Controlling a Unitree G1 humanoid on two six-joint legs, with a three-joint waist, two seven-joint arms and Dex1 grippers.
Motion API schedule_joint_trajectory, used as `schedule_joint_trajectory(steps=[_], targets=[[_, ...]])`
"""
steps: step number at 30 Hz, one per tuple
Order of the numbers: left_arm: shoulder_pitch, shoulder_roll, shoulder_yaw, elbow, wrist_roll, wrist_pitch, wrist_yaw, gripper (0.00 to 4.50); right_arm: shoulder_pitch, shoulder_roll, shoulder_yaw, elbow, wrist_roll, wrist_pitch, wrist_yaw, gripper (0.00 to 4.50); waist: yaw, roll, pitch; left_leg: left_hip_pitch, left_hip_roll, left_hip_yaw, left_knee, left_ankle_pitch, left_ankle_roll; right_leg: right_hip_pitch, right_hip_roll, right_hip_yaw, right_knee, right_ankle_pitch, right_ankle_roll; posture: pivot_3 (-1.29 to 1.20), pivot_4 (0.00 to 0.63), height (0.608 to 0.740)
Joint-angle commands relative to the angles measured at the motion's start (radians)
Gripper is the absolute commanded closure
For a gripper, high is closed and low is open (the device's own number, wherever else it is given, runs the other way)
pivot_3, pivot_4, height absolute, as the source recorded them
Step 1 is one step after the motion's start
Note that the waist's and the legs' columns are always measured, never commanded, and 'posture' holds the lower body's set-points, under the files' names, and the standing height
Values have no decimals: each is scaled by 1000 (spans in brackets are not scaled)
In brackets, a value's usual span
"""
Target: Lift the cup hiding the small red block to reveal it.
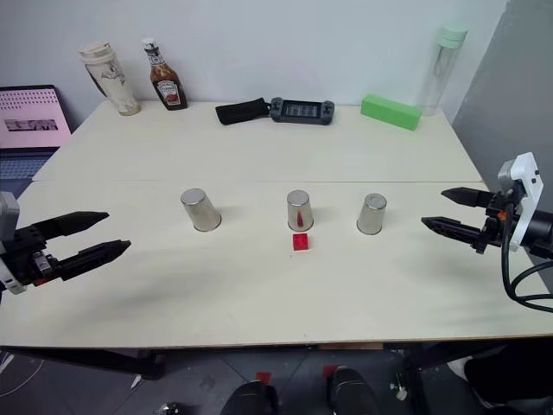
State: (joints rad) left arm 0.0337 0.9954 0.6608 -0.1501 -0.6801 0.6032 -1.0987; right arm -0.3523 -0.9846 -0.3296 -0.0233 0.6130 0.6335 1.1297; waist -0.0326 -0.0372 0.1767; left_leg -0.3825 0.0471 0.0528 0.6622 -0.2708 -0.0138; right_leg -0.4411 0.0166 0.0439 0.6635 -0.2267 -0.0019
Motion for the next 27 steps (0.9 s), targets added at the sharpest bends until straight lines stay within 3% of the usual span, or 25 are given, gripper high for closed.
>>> schedule_joint_trajectory(steps=[1,27], targets=[[-6,-1,7,-21,-4,-9,9,0,-24,-2,-7,-14,1,-18,-8,25,0,0,0,0,0,0,0,0,0,0,0,0,0,0,0,0,150,740],[-9,1,8,-32,-2,-15,41,0,-46,3,15,1,-5,-34,-15,25,0,0,0,0,0,0,0,0,0,0,0,0,0,0,0,0,150,740]])
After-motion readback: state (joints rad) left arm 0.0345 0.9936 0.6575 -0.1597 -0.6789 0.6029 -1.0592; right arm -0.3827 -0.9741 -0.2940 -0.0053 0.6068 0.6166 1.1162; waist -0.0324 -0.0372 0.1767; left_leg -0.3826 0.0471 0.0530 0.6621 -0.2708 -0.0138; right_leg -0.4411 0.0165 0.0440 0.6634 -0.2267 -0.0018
